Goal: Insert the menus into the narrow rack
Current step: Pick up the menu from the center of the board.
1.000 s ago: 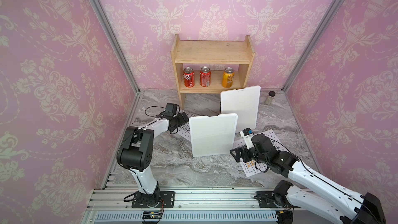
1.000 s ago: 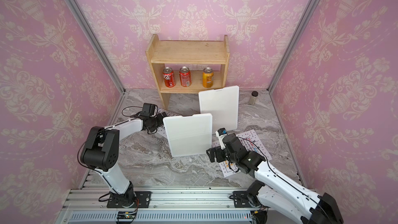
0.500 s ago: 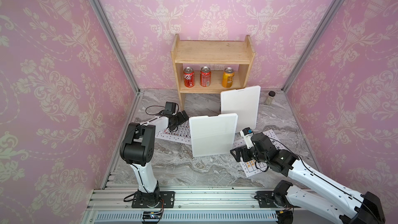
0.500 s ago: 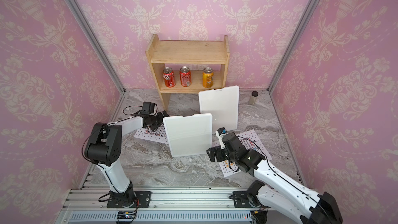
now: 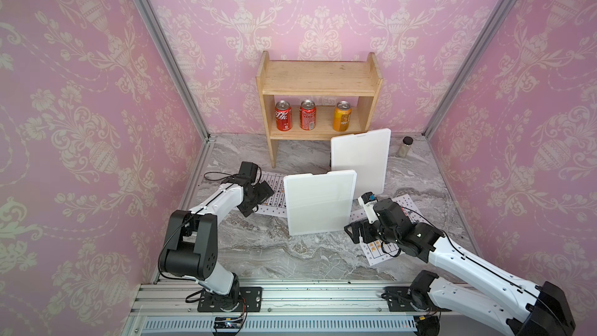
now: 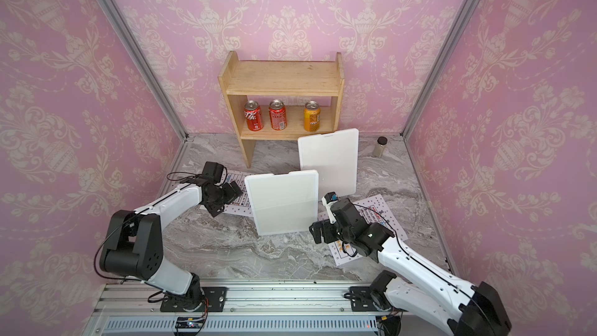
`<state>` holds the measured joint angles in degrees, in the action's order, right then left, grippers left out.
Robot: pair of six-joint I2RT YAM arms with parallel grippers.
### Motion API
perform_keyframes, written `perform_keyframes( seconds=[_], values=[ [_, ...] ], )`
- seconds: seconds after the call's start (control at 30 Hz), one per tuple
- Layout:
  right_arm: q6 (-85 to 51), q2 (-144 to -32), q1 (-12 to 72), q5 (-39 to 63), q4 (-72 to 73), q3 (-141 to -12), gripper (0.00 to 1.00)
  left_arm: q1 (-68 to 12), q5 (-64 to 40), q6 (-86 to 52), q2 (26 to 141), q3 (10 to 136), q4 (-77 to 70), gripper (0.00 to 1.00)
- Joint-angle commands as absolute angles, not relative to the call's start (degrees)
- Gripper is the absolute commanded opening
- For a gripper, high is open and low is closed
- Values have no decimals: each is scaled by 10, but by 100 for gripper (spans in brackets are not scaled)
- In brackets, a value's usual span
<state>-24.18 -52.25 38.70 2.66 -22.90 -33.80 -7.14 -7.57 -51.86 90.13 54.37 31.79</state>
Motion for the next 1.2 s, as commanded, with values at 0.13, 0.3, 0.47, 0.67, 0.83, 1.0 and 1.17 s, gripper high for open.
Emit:
perform_keyframes(
  seconds=[0.13,0.3,0.47,0.67,0.83,1.0,1.17],
  values=[
    [-240,-487,384,27,-225,-331,100,-66,-55,-627,953,553,347,99],
    [-242,-466,385,26,-226,-326,100,-67,-46,-630,987,572,320,99],
    [-243,-455,384,25,-228,-324,100,-67,-46,-618,1031,615,301,99],
    [-243,-446,384,20,-225,-323,100,-69,-35,-597,1088,668,294,99],
    [-242,-445,384,23,-222,-322,100,-69,-37,-587,1128,703,278,99],
    [-240,-452,384,19,-220,-323,100,-75,-41,-580,1161,736,267,99],
    [-240,-458,383,21,-214,-323,100,-77,-30,-570,1168,748,248,99]
  ],
)
